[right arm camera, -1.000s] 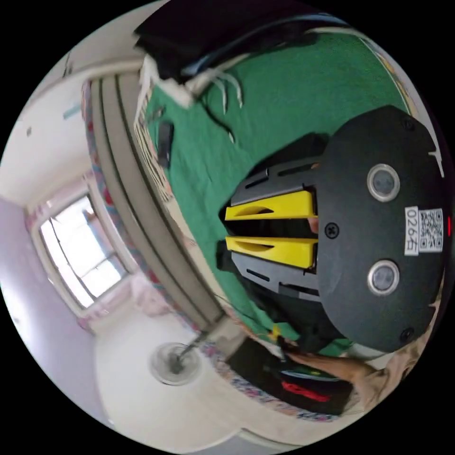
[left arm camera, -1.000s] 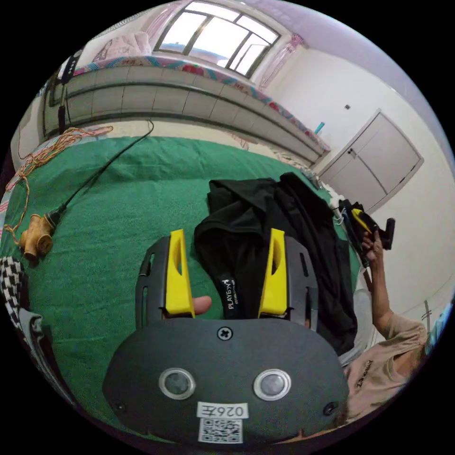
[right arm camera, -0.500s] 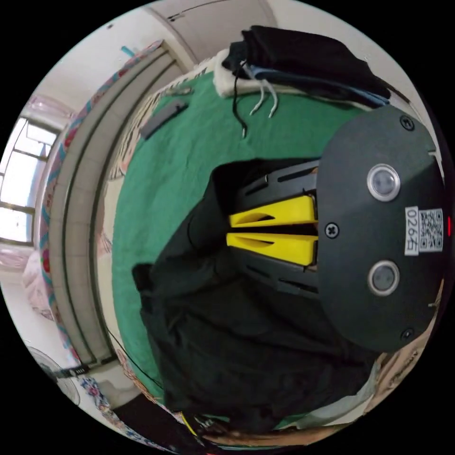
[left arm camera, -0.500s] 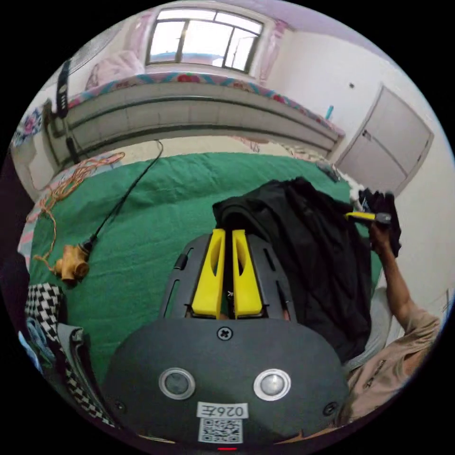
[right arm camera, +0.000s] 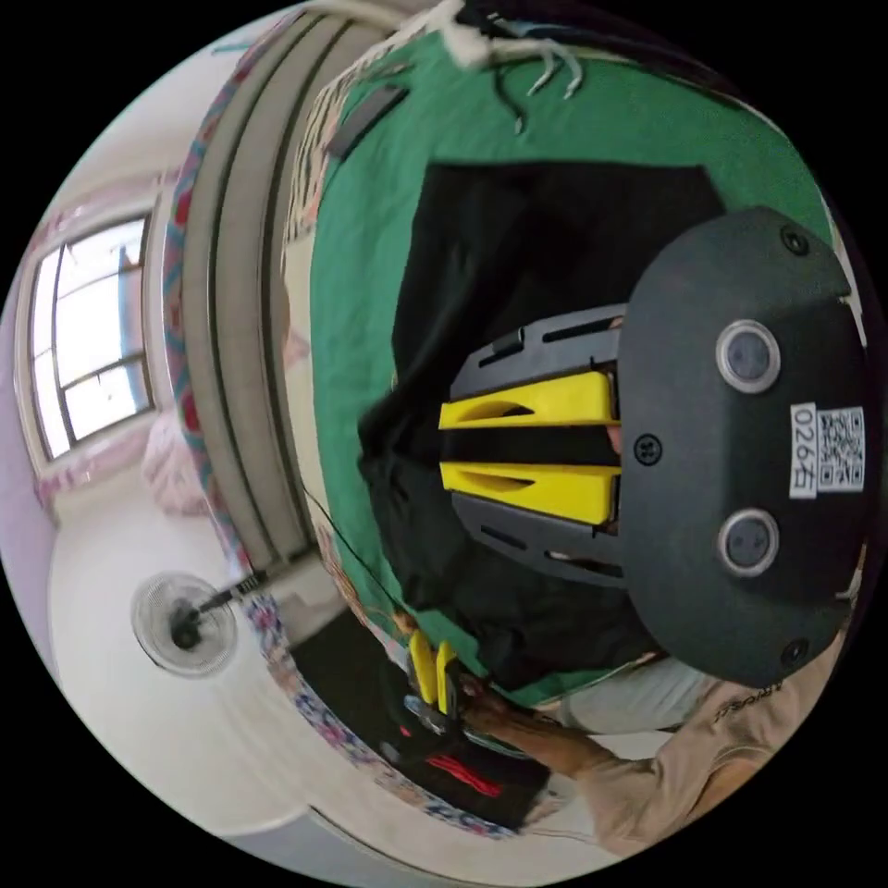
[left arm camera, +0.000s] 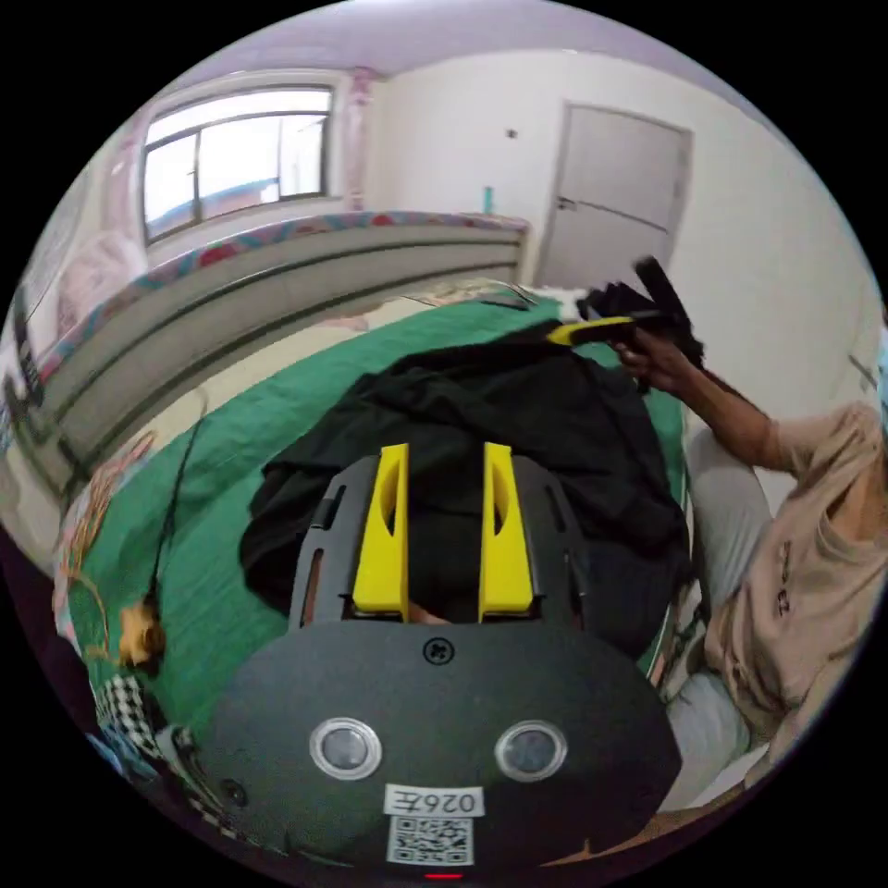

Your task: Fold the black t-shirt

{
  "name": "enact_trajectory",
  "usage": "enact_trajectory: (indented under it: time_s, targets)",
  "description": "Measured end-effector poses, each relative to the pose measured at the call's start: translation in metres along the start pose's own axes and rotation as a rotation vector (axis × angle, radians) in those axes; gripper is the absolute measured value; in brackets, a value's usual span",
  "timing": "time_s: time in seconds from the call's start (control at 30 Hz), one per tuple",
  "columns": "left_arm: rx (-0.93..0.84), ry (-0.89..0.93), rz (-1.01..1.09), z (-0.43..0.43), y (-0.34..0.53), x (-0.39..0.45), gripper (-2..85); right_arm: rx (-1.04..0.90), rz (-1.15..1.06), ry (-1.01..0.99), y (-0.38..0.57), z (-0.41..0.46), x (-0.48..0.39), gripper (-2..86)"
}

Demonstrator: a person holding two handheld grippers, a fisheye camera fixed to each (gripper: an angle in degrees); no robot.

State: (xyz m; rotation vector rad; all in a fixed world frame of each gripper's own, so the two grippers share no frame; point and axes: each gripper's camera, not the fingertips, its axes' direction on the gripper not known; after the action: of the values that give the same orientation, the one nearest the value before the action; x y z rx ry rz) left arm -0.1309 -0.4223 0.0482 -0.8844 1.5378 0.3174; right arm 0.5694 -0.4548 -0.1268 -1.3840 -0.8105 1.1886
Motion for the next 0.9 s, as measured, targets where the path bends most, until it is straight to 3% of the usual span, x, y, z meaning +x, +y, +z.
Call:
enact_trajectory:
  time_s: [0.1,0.2,0.3,0.37,0.53,0.6,0.7,0.8,0.87,0.9]
  targets:
    - [-0.184,0.148,0.201,0.061,-0.024,0.047,13.3,-0.120,-0.132,-0.057,-0.006,0.055,-0.049,8.5]
    - [-0.492,0.125,0.315,0.119,-0.031,0.070,2.4,-0.391,-0.229,0.032,0.001,0.111,-0.074,0.2]
    - [-0.462,0.191,0.279,0.101,-0.049,0.056,0.3,-0.397,-0.249,0.061,-0.009,0.093,-0.073,-1.3]
    - [-0.411,0.223,0.257,0.082,-0.052,0.042,-0.2,-0.327,-0.234,-0.029,-0.020,0.053,-0.058,-1.4]
    - [-0.013,0.414,0.075,-0.002,-0.064,-0.029,-0.5,-0.330,-0.196,-0.324,-0.018,0.000,-0.017,-1.3]
    - [0.015,0.447,0.049,-0.012,-0.068,-0.048,-0.5,-0.368,-0.234,-0.367,-0.013,-0.007,-0.011,-1.2]
    - [-0.123,0.547,0.029,0.000,-0.079,-0.070,-0.5,-0.508,-0.350,-0.310,-0.009,-0.005,-0.014,-1.2]
    - [-0.233,0.425,-0.065,0.010,-0.098,-0.100,-0.3,-0.691,-0.454,-0.191,0.000,0.011,-0.019,-1.1]
    - [-0.118,0.261,-0.232,-0.005,-0.122,-0.141,0.0,-0.795,-0.650,-0.286,0.010,0.021,-0.037,-1.1]
    - [0.097,0.144,-0.418,-0.029,-0.130,-0.175,0.6,-0.809,-0.728,-0.307,0.015,0.021,-0.044,-1.1]
